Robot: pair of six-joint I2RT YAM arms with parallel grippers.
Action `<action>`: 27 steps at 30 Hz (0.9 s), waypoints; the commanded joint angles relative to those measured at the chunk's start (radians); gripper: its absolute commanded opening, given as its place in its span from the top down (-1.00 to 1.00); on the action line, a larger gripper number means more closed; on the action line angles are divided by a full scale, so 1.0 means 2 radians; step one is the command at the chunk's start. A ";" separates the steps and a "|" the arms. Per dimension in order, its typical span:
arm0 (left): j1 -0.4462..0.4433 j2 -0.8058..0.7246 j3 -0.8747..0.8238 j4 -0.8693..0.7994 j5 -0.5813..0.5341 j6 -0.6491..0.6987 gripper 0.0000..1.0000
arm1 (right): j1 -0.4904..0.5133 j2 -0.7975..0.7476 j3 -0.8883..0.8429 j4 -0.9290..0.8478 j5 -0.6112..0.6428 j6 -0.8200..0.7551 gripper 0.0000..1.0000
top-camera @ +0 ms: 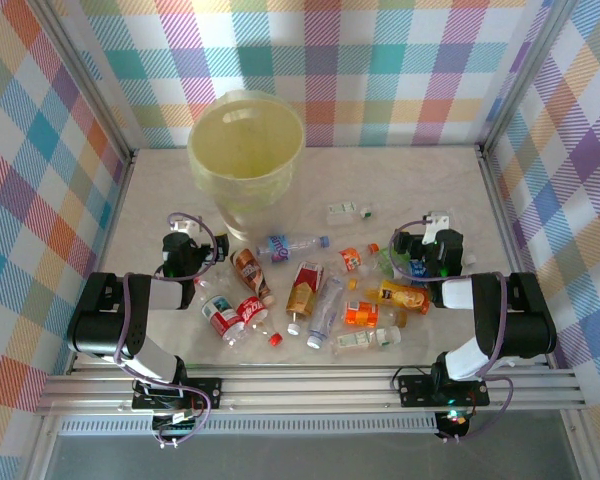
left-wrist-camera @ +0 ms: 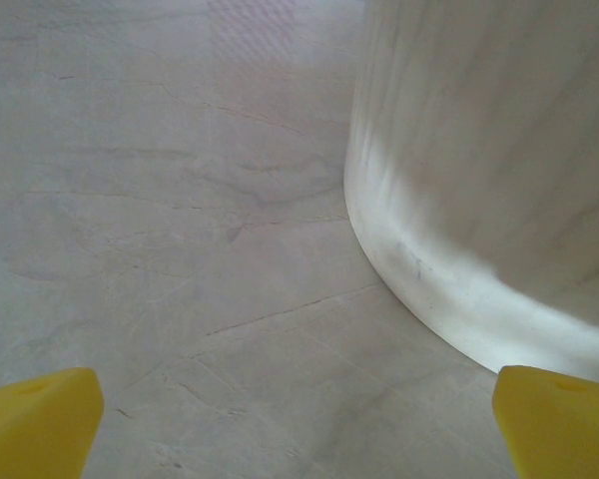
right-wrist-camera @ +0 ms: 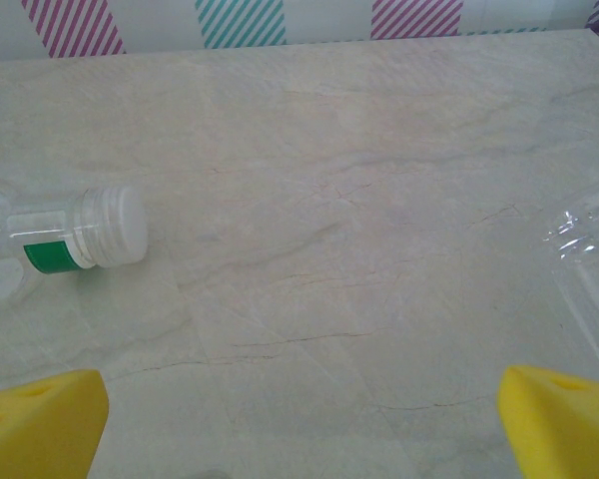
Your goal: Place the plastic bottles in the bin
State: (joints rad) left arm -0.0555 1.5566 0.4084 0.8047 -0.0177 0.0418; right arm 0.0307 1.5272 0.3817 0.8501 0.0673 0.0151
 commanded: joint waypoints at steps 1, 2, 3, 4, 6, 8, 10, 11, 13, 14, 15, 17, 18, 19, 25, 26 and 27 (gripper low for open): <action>0.003 -0.014 -0.004 0.005 -0.016 -0.009 -1.00 | -0.004 -0.009 -0.002 0.012 0.005 0.007 -0.99; 0.003 -0.017 -0.006 0.006 -0.019 -0.011 -1.00 | -0.004 -0.011 -0.002 0.012 0.008 0.008 -0.99; 0.003 -0.021 -0.007 0.006 -0.021 -0.011 -1.00 | -0.004 -0.012 -0.001 0.010 0.007 0.006 -0.99; 0.003 -0.026 -0.008 0.006 -0.021 -0.011 -1.00 | -0.004 -0.015 -0.001 0.007 0.007 0.006 -0.99; 0.003 -0.039 -0.007 -0.006 -0.021 -0.011 -1.00 | -0.003 -0.025 -0.001 -0.002 0.014 0.008 -0.99; 0.003 -0.055 -0.008 -0.017 -0.024 -0.012 -1.00 | -0.004 -0.046 0.001 -0.023 0.024 0.011 -1.00; 0.003 -0.072 -0.008 -0.034 -0.024 -0.012 -1.00 | -0.004 -0.069 0.005 -0.052 0.037 0.016 -0.99; 0.003 -0.078 -0.008 -0.041 -0.026 -0.014 -1.00 | -0.004 -0.079 0.009 -0.068 0.039 0.014 -1.00; 0.002 -0.091 -0.005 -0.062 -0.027 -0.020 -1.00 | -0.004 -0.109 0.017 -0.105 0.045 0.016 -0.99; 0.002 -0.098 -0.003 -0.076 -0.029 -0.023 -1.00 | -0.004 -0.122 0.023 -0.142 0.050 0.020 -0.99; 0.001 -0.109 0.001 -0.095 -0.031 -0.030 -1.00 | -0.004 -0.135 0.033 -0.176 0.051 0.025 -0.99; 0.000 -0.133 0.011 -0.137 -0.035 -0.044 -1.00 | -0.003 -0.160 0.053 -0.237 0.048 0.041 -0.99; 0.000 -0.143 0.020 -0.166 -0.032 -0.058 -1.00 | -0.004 -0.171 0.063 -0.266 0.048 0.052 -0.99; -0.001 -0.156 0.035 -0.207 -0.028 -0.069 -1.00 | -0.003 -0.183 0.070 -0.290 0.050 0.065 -0.99; -0.007 -0.217 0.082 -0.369 -0.023 -0.167 -1.00 | 0.001 -0.217 0.118 -0.399 0.029 0.110 -0.99; -0.010 -0.232 0.081 -0.387 -0.021 -0.179 -1.00 | 0.002 -0.216 0.130 -0.421 0.028 0.119 -0.99; -0.013 -0.246 0.080 -0.402 -0.025 -0.190 -1.00 | 0.003 -0.214 0.140 -0.439 0.031 0.129 -0.99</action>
State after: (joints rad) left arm -0.0624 1.1275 0.5583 0.1978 -0.0692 -0.2157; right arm 0.0319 1.1049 0.5995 0.1528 0.1413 0.1928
